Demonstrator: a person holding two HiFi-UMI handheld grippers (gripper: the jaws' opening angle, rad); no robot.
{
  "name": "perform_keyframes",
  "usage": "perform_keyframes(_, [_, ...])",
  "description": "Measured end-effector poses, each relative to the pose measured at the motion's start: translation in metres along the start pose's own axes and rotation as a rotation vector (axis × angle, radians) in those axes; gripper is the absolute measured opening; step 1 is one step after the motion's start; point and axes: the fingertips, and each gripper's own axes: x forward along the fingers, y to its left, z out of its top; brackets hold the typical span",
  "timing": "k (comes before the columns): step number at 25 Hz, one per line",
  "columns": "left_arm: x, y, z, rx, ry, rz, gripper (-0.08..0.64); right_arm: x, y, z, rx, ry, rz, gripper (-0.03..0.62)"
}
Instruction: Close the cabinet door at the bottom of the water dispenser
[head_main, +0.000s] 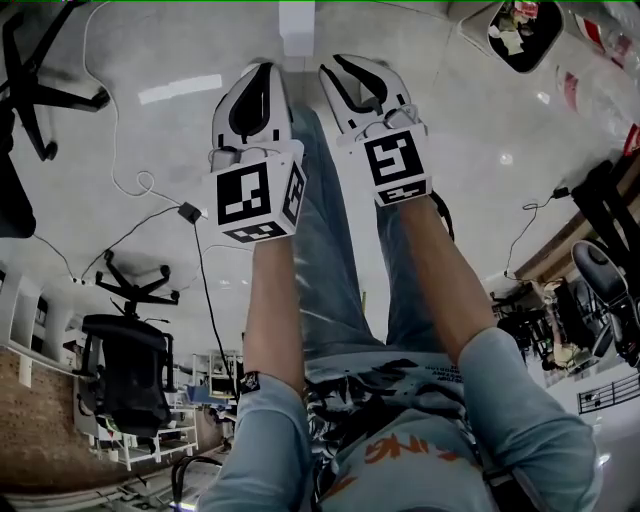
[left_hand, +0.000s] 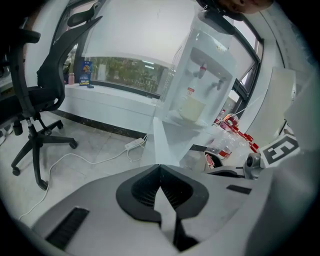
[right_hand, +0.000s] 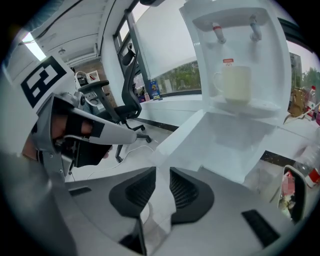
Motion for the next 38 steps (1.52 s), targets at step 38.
perform_keyframes(38, [0.028,0.007,-0.020,-0.001,0.061,-0.058,0.021,0.053,-0.019,-0.033,0.212,0.022,-0.219,0.192])
